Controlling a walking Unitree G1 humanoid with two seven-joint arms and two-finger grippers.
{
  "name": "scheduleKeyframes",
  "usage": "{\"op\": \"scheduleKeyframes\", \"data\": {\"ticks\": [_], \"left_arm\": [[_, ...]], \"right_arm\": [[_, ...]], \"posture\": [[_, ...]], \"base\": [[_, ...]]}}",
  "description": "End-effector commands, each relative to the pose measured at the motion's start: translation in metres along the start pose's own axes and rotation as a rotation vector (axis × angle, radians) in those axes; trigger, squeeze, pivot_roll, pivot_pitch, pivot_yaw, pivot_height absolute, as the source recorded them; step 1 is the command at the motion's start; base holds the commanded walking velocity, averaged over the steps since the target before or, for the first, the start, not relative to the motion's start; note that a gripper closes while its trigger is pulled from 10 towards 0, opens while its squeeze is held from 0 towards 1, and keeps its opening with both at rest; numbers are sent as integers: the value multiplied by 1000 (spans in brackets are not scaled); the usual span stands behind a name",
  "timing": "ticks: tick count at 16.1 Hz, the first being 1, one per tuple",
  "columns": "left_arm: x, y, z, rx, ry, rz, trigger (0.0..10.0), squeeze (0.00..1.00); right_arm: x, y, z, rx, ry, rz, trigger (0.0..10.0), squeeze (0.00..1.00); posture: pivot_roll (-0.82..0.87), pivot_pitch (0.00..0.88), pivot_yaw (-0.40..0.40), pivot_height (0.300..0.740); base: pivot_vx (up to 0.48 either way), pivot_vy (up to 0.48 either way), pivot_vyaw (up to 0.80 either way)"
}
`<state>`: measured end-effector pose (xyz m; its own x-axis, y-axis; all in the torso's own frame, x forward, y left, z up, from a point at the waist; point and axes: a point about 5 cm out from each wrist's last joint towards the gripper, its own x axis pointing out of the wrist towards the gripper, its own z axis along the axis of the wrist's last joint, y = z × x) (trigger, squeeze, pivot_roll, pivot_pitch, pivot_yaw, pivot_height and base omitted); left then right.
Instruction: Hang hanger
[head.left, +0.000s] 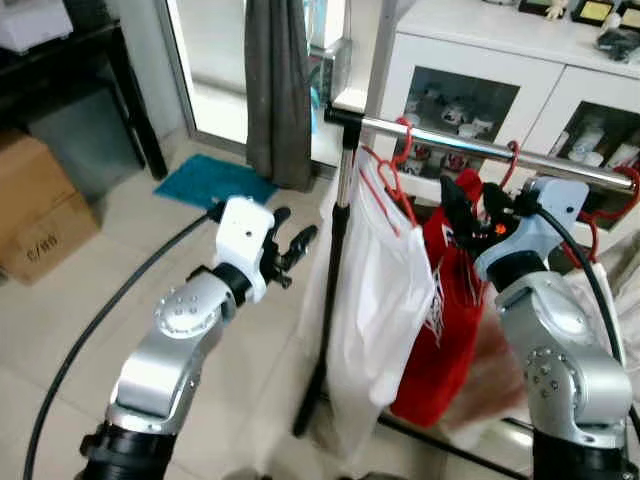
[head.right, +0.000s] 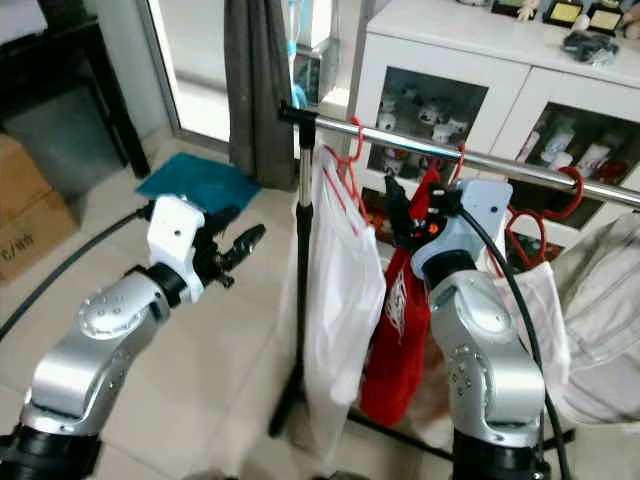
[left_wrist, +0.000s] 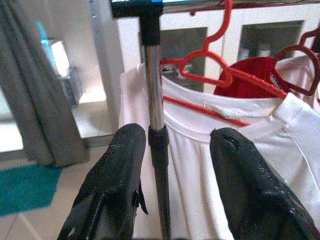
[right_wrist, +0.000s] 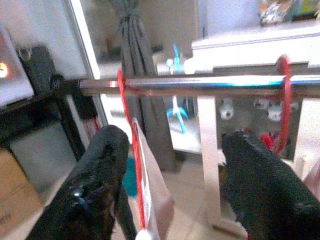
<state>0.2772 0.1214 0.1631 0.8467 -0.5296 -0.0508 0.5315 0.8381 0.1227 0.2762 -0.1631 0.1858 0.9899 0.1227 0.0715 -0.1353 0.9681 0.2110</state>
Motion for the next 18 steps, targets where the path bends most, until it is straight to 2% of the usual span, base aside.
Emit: {"op": "scheduleKeyframes", "data": {"ticks": [1,4,8,11,12,14,15,16,17,18], "left_arm": [[-1,-2,0,-4,-2,-43,10000,0],[-6,-9,0,20,-1,-157,10000,0],[-14,-13,-6,36,80,-347,10000,0],[-21,-15,-9,36,118,-431,10000,0],[-22,-15,-8,38,122,-445,10000,0],[-23,-14,-8,40,128,-459,10000,0],[-23,-14,-8,40,135,-473,10000,0],[-24,-14,-9,44,150,-503,10000,0],[-25,-15,-9,46,153,-511,10000,0],[-25,-14,-9,47,157,-522,10000,0]], "right_arm": [[2,-2,-1,-43,25,-22,10000,1000],[7,-10,-4,-109,85,-77,10000,1000],[23,-28,-11,-198,205,-203,10000,1000],[38,-37,-18,-200,244,-222,10000,1000],[45,-37,-19,-212,260,-202,10000,0],[52,-37,-22,-233,294,-168,10000,0],[58,-42,-24,-236,317,-175,10000,0],[66,-52,-27,-227,370,-203,10000,0],[68,-55,-28,-224,376,-211,5647,0],[72,-59,-26,-219,386,-214,4235,0]], "posture": [[-2,0,-26,740],[0,0,-29,740],[3,0,-40,740],[4,0,-39,740],[5,0,-38,740],[6,0,-40,740],[8,0,-43,740],[11,0,-47,740],[11,0,-48,740],[10,0,-48,740]], "base": [[0,0,0],[0,0,0],[0,0,0],[0,0,0],[0,0,0],[0,0,0],[0,0,0],[0,0,0],[0,0,0],[0,0,0]]}}
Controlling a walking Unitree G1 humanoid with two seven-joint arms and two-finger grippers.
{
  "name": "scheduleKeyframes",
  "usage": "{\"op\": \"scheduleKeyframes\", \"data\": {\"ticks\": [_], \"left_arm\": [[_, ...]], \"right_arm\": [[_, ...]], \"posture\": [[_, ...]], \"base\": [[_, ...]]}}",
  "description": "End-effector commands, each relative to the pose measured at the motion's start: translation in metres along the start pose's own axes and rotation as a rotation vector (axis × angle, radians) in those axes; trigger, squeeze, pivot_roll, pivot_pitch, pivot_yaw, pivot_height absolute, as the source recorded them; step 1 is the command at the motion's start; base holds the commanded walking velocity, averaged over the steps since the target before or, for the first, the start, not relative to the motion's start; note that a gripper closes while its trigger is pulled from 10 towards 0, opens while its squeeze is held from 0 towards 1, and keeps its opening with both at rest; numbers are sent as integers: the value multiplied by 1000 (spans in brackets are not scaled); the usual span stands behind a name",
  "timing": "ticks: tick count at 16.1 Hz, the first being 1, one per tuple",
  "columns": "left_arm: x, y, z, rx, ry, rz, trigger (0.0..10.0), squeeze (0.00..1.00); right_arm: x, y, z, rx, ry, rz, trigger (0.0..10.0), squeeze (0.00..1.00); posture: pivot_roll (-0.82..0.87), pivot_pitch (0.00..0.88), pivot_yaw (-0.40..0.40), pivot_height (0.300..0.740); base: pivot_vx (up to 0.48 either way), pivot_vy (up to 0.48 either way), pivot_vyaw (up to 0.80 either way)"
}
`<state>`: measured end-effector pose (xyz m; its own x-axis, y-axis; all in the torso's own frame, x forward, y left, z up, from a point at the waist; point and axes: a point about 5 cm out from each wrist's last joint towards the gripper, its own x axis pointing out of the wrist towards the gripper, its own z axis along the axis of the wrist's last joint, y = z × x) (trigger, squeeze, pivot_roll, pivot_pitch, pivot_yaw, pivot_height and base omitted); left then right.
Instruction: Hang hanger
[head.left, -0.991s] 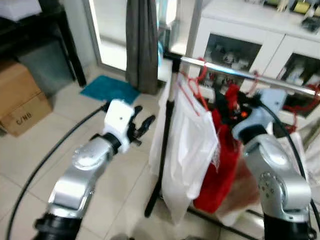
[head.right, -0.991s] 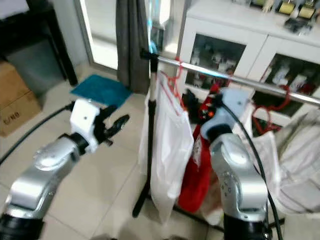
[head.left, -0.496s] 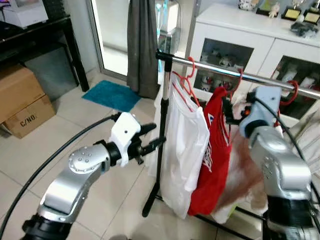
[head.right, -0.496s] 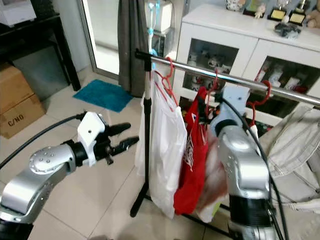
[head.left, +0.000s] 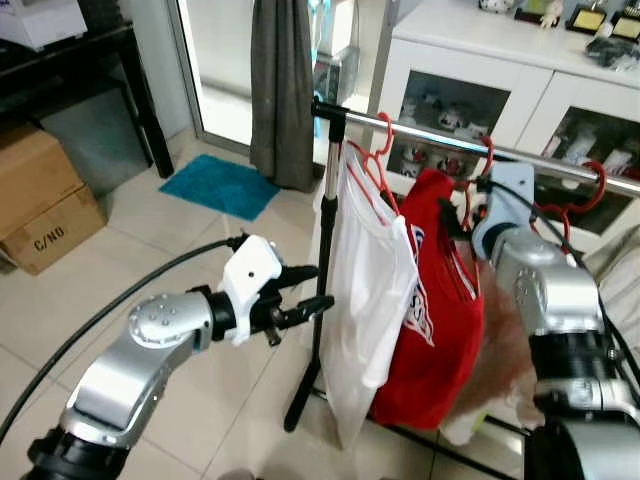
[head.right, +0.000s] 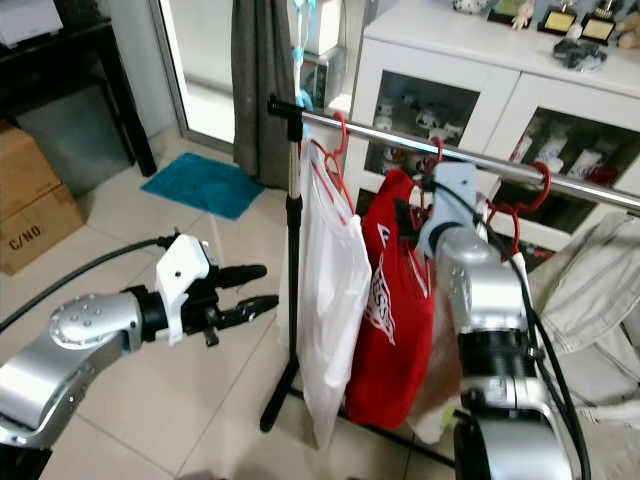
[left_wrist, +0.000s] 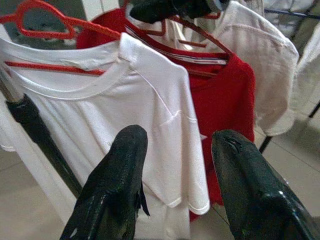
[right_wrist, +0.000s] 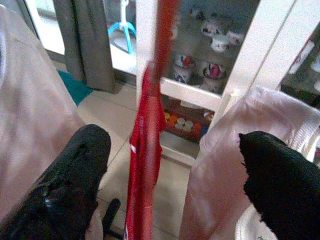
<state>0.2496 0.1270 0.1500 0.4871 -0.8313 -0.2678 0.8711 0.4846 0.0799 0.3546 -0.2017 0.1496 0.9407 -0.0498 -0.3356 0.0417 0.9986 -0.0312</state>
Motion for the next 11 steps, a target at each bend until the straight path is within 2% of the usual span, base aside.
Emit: {"op": "scheduleKeyframes", "data": {"ticks": [1,2,4,5,6,8,11], "left_arm": [[0,-3,4,14,-2,-38,10000,0],[-1,-3,4,12,2,-51,10000,0],[-2,-4,3,12,6,-62,10000,0],[-2,-4,3,11,8,-64,10000,0],[-2,-5,3,9,9,-67,10000,0],[-2,-5,3,10,12,-74,10000,0],[-4,-4,3,15,17,-81,10000,0]], "right_arm": [[4,-7,6,9,-1,1,2157,0],[6,-9,9,10,0,16,2000,0],[10,-12,12,32,7,28,2510,0],[11,-14,12,40,15,26,2314,0],[12,-16,11,54,27,32,1216,0],[15,-19,10,68,53,52,0,0],[19,-20,9,76,81,78,0,0]], "posture": [[10,0,-49,740],[7,0,-49,740],[8,0,-50,740],[8,0,-50,740],[8,0,-48,740],[6,0,-46,740],[6,0,-48,740]], "base": [[0,0,0],[0,0,0],[0,0,0],[0,0,0],[0,0,0],[0,0,0],[0,0,0]]}}
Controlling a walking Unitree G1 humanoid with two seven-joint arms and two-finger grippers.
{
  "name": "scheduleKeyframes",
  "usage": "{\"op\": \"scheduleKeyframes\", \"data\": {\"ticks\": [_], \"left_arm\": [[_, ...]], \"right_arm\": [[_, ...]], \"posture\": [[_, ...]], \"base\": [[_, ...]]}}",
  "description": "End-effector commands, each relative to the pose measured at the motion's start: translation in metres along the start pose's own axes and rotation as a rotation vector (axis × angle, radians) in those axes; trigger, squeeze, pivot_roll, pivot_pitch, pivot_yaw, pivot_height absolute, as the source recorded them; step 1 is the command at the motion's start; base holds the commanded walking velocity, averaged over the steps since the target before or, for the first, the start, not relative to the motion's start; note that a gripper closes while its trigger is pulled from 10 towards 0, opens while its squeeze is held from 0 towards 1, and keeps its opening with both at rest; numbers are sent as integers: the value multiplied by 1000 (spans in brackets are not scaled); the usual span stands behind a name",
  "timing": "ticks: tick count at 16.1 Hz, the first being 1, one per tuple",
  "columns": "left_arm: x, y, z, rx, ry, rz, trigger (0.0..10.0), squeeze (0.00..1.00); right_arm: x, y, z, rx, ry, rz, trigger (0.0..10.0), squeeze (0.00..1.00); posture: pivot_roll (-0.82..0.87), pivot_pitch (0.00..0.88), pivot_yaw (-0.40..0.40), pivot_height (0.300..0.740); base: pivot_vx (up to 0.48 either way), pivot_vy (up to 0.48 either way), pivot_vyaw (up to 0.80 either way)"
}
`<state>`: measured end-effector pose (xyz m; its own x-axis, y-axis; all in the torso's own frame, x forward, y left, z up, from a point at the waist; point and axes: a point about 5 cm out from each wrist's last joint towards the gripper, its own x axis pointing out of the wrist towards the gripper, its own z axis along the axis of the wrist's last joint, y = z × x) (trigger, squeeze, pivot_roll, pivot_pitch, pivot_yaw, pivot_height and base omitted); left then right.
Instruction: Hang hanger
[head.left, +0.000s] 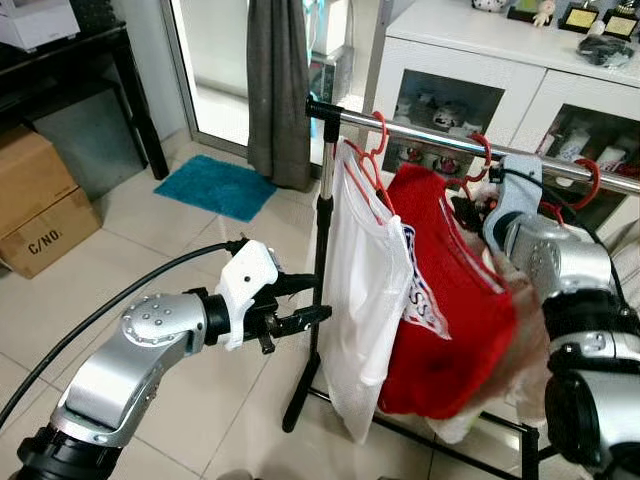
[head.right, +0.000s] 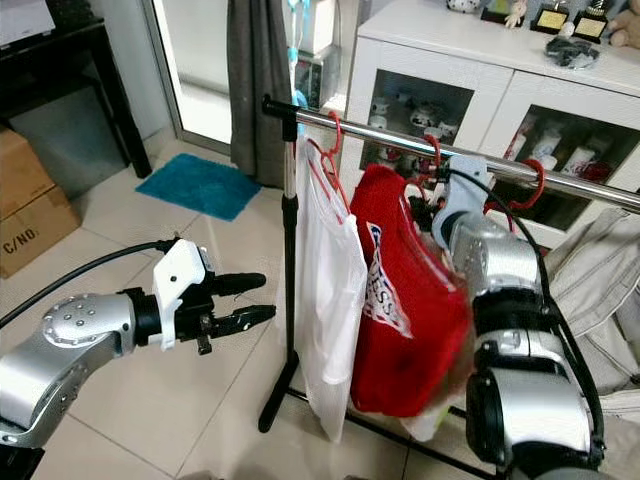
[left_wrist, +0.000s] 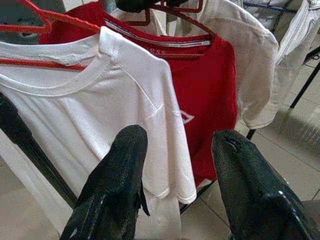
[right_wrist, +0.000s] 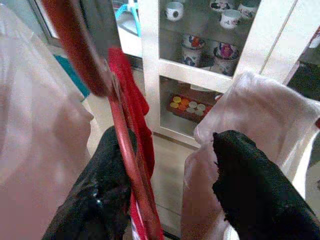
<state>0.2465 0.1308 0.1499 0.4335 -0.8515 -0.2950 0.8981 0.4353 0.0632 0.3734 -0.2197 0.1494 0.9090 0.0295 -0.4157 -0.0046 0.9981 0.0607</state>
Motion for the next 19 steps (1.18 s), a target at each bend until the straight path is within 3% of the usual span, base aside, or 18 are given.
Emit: {"op": "scheduleKeyframes", "data": {"ticks": [1,19], "left_arm": [[0,-3,4,16,-4,-24,10000,0],[-1,-3,3,26,13,-17,10000,0]], "right_arm": [[1,-4,2,6,3,6,0,0],[-1,-5,-5,-27,53,65,0,0]], "posture": [[7,0,-49,740],[1,0,-53,740]], "base": [[0,0,0],[0,0,0]]}}
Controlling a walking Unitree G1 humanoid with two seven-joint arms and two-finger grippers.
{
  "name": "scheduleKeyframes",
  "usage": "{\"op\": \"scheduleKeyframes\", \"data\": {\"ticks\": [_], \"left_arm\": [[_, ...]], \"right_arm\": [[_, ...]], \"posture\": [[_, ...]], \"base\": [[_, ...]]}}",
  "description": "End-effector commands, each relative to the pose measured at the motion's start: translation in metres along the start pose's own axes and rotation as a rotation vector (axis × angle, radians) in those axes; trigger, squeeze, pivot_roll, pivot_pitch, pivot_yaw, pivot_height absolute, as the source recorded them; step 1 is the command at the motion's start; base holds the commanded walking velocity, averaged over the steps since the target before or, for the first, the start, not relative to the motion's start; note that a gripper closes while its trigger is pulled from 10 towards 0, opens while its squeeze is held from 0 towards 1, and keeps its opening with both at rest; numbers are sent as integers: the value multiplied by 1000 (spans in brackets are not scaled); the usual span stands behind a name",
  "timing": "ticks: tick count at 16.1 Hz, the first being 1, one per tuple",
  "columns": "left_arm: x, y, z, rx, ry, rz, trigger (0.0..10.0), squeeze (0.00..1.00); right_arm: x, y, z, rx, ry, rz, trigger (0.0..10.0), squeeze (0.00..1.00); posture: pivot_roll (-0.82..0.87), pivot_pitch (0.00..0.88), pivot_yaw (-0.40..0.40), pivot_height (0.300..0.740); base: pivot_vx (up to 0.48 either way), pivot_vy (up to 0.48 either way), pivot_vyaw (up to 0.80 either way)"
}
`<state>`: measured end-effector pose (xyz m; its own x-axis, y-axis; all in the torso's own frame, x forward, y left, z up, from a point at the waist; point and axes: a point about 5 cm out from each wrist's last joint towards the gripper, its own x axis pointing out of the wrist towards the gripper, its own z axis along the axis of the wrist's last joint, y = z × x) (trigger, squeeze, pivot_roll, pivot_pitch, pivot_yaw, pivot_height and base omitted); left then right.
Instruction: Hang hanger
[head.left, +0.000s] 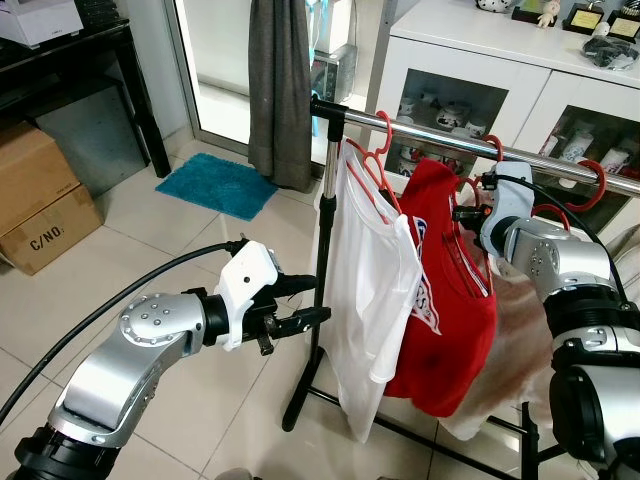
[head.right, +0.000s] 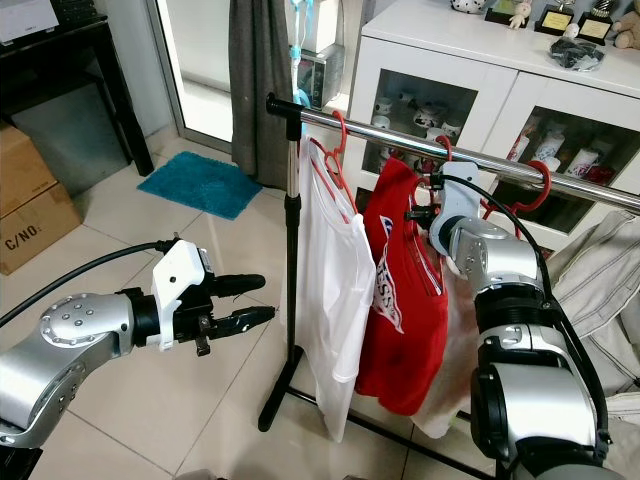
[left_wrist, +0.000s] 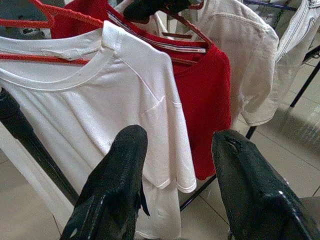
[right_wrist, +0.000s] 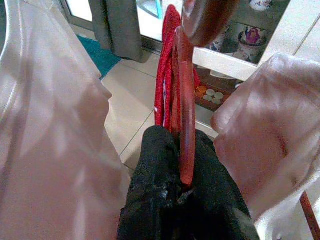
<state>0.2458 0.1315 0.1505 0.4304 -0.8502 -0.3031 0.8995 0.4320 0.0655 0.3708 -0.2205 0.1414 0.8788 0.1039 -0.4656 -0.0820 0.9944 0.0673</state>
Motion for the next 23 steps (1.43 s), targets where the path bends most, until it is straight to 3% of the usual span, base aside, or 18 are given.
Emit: {"op": "scheduleKeyframes", "data": {"ticks": [1,2,3,5,6,7,15,16,23], "left_arm": [[0,-3,3,24,5,-15,10000,0],[0,-3,3,24,6,-15,10000,0],[1,-3,2,23,7,-16,10000,0],[1,-5,1,20,9,-19,10000,0],[1,-6,1,18,8,-19,10000,0],[1,-7,0,17,9,-20,10000,0],[-1,-7,-3,13,14,-16,10000,0],[-1,-7,-3,13,15,-16,10000,0],[-1,-8,-4,11,20,-26,10000,0]], "right_arm": [[-3,-4,3,0,-9,-8,0,0],[-4,-4,3,-2,-9,-12,0,0],[-5,-5,4,-12,-2,-29,10000,0],[-6,-4,3,5,1,-22,10000,0],[-6,-4,3,10,1,-25,10000,961],[-7,-3,3,14,2,-25,10000,1000],[-24,-5,13,-20,1,-20,10000,1000],[-26,-5,14,-17,3,-18,10000,0],[-34,-14,20,-30,44,-56,10000,0]], "posture": [[-1,0,-54,740],[-1,0,-54,740],[-4,0,-56,740],[-6,0,-58,740],[-7,0,-58,740],[-9,0,-59,740],[-9,0,-71,740],[-9,0,-71,740],[-10,0,-69,740]], "base": [[0,0,0],[0,0,0],[0,0,0],[0,0,0],[0,0,0],[0,0,0],[0,0,0],[0,0,0],[0,0,0]]}}
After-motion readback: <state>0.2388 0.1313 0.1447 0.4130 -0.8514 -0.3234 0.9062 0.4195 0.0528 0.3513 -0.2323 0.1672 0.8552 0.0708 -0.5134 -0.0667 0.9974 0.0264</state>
